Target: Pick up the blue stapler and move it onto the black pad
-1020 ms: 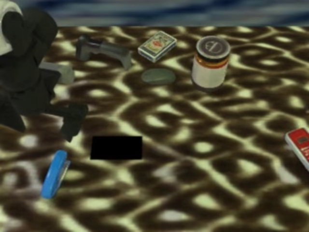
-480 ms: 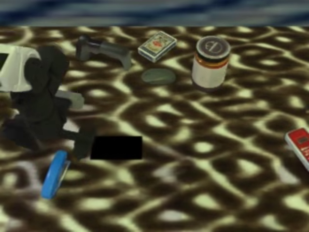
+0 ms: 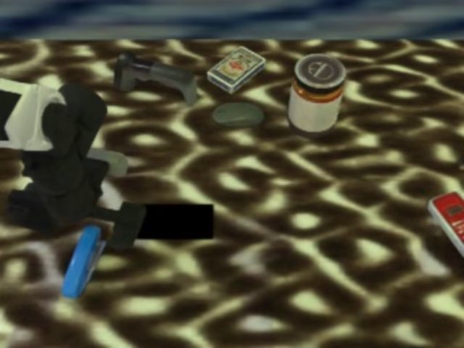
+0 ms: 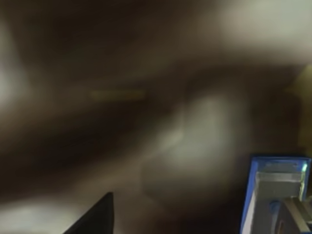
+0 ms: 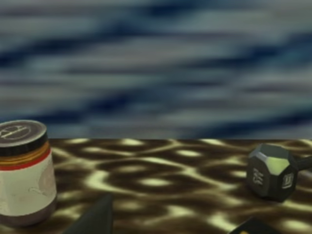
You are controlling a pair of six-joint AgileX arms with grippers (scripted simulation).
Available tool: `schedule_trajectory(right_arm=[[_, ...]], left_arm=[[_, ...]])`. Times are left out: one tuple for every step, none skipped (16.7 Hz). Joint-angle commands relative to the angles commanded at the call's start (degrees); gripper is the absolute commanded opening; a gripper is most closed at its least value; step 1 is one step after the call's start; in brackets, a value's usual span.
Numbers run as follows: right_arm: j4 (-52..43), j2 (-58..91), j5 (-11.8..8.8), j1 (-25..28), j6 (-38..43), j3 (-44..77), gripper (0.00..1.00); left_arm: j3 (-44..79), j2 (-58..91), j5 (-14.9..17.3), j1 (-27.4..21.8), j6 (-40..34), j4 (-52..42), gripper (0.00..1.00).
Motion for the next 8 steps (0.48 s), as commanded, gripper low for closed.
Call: schedule_trajectory(right_arm=[[0.0, 0.0, 0.0, 0.0, 0.0, 0.0, 1.00], [0.0, 0.0, 0.0, 0.0, 0.0, 0.0, 1.00], [0.0, 0.0, 0.0, 0.0, 0.0, 0.0, 1.00], [0.0, 0.0, 0.0, 0.0, 0.0, 0.0, 1.00], [0.0, 0.0, 0.0, 0.0, 0.0, 0.0, 1.00], [0.0, 0.0, 0.0, 0.0, 0.0, 0.0, 1.00], [0.0, 0.0, 0.0, 0.0, 0.0, 0.0, 1.00], [0.0, 0.0, 0.0, 0.0, 0.0, 0.0, 1.00]], left_arm=[[0.0, 0.0, 0.0, 0.0, 0.0, 0.0, 0.85], [0.0, 0.0, 0.0, 0.0, 0.0, 0.0, 0.77], [0.0, 0.0, 0.0, 0.0, 0.0, 0.0, 0.70], [0.0, 0.0, 0.0, 0.0, 0.0, 0.0, 0.62], [0.0, 0.0, 0.0, 0.0, 0.0, 0.0, 0.55], [0.0, 0.0, 0.0, 0.0, 0.0, 0.0, 0.47], [0.0, 0.0, 0.0, 0.0, 0.0, 0.0, 0.40], [0.0, 0.0, 0.0, 0.0, 0.0, 0.0, 0.32]])
